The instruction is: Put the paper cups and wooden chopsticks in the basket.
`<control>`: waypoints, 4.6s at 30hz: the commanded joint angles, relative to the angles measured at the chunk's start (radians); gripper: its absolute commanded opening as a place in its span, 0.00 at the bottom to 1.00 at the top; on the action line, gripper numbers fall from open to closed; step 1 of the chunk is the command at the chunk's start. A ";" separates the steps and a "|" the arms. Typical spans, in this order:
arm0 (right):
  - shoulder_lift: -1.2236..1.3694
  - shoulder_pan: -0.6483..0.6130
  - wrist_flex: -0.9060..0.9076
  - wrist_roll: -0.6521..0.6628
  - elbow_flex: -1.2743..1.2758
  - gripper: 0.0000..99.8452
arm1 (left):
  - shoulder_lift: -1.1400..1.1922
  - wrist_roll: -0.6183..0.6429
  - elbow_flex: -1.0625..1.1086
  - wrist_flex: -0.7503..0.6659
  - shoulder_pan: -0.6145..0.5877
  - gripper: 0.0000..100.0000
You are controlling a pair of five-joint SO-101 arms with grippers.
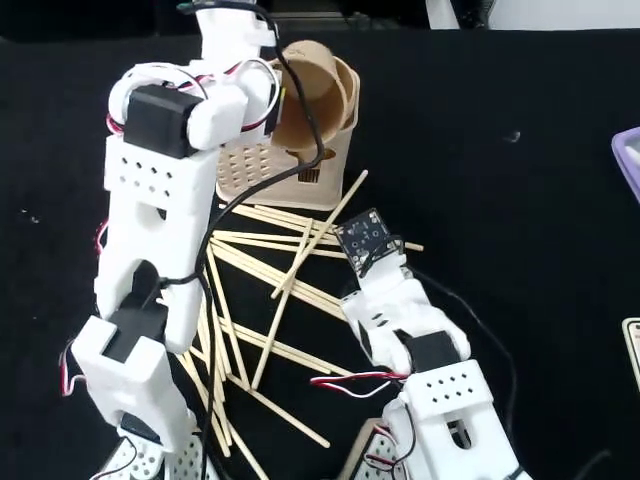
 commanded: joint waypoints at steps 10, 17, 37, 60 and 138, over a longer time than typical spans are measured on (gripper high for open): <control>-0.022 -0.012 -0.018 -0.008 -0.002 0.01 | 0.008 -0.003 -0.031 -0.158 0.007 0.14; -0.022 -0.012 -0.018 -0.006 -0.002 0.01 | 0.081 -0.003 -0.033 -0.279 0.004 0.15; -0.022 -0.069 0.106 -0.008 -0.054 0.13 | 0.028 -0.011 -0.236 0.072 -0.255 0.15; -0.021 -0.160 0.184 -0.008 -0.128 0.17 | -0.819 -0.242 1.575 -0.141 -0.506 0.25; -0.022 -0.161 0.184 0.002 -0.101 0.17 | -0.819 0.132 2.226 -1.103 -0.559 0.09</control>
